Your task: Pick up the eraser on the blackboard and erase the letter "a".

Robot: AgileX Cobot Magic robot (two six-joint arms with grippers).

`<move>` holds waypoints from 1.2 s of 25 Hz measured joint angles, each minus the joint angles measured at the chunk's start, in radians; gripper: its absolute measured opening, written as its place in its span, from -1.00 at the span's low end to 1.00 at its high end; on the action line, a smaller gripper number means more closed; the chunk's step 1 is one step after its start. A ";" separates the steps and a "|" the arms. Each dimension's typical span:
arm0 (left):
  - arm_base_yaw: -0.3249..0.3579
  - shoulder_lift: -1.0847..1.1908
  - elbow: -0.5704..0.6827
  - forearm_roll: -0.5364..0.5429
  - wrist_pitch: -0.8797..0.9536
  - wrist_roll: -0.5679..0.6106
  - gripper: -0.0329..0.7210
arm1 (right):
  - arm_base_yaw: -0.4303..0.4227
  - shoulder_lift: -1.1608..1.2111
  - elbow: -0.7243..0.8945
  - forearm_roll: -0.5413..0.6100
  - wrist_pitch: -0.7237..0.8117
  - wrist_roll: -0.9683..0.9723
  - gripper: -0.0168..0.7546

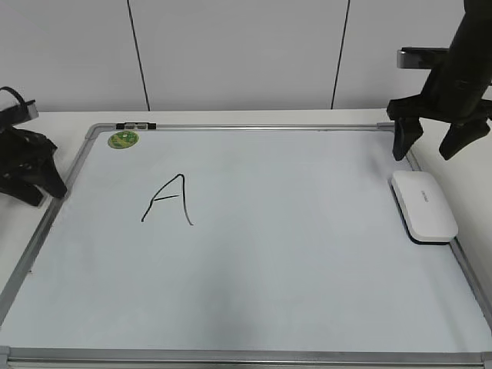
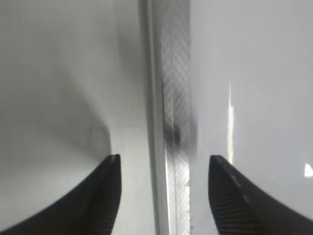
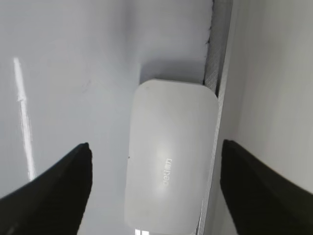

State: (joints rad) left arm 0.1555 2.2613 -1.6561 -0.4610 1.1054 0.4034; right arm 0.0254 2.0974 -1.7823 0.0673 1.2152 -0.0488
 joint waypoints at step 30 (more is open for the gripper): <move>-0.119 -0.669 -0.130 0.178 0.138 -0.183 0.40 | 0.000 -0.631 0.122 0.019 0.035 -0.024 0.58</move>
State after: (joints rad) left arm 0.0360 1.5924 -1.7858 -0.2830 1.2434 0.2208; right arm 0.0254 1.4660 -1.6607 0.0860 1.2499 -0.0727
